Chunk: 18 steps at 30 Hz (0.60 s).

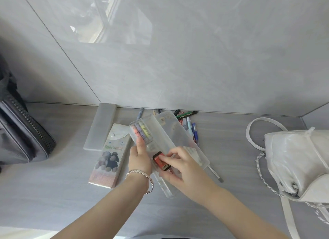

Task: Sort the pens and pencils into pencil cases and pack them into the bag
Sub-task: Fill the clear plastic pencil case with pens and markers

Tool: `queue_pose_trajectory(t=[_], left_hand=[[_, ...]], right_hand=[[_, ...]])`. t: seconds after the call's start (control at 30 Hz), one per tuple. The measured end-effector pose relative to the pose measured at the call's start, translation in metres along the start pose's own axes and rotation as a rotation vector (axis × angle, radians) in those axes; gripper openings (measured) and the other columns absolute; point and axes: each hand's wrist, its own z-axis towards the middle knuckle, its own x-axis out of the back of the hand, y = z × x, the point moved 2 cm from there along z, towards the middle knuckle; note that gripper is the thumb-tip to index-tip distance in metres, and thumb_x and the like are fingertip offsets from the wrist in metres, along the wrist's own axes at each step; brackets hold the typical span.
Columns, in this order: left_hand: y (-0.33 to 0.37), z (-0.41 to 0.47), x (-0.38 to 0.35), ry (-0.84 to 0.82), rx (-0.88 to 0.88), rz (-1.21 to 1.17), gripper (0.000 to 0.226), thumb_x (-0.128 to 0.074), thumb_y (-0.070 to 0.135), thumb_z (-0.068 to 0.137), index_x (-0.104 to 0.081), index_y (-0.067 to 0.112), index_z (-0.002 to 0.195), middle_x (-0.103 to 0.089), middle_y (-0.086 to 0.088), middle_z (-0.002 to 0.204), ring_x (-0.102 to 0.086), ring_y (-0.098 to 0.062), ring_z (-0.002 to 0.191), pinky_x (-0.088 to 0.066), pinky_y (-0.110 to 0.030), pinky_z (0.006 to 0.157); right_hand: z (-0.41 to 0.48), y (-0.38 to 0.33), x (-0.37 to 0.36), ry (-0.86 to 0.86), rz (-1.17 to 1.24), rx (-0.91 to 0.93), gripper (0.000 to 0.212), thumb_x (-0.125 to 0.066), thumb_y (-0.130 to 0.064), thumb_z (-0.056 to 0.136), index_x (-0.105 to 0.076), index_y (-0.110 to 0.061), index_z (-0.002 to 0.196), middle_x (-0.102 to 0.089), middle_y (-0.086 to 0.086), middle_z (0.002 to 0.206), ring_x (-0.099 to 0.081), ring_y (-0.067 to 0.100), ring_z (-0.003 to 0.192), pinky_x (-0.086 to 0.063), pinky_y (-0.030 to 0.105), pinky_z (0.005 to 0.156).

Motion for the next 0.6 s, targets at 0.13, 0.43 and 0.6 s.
queue_pose_trajectory(t=[0.13,0.43,0.6], left_hand=[[0.002,-0.004,0.001,-0.019,-0.022,0.053,0.042,-0.026,0.069,0.084,-0.045,0.033,0.075,-0.057,0.004,0.082,-0.060,-0.024,0.088,-0.048,-0.049,0.092],[0.002,-0.009,0.000,-0.033,-0.173,0.076,0.035,-0.033,0.051,0.093,-0.053,0.026,0.080,-0.058,0.007,0.077,-0.056,-0.009,0.074,-0.047,-0.007,0.072],[0.011,0.008,0.010,0.051,-0.132,0.112,0.056,-0.020,0.051,0.095,-0.039,0.019,0.137,-0.049,0.000,0.125,-0.042,-0.022,0.123,-0.028,-0.032,0.101]], right_hand=[[-0.004,0.001,0.004,-0.088,-0.037,0.018,0.038,-0.052,-0.021,0.092,-0.052,-0.022,0.130,-0.037,-0.013,0.115,-0.044,-0.023,0.076,-0.035,-0.002,0.072],[0.007,-0.006,-0.008,0.146,-0.125,-0.009,0.033,-0.054,-0.018,0.084,-0.064,-0.028,0.114,-0.051,-0.006,0.115,-0.045,0.000,0.062,-0.049,0.020,0.063],[0.019,0.013,0.006,0.324,-0.016,-0.025,0.019,-0.058,-0.007,0.080,-0.074,-0.016,0.087,-0.060,0.001,0.099,-0.053,0.003,0.081,-0.040,0.008,0.074]])
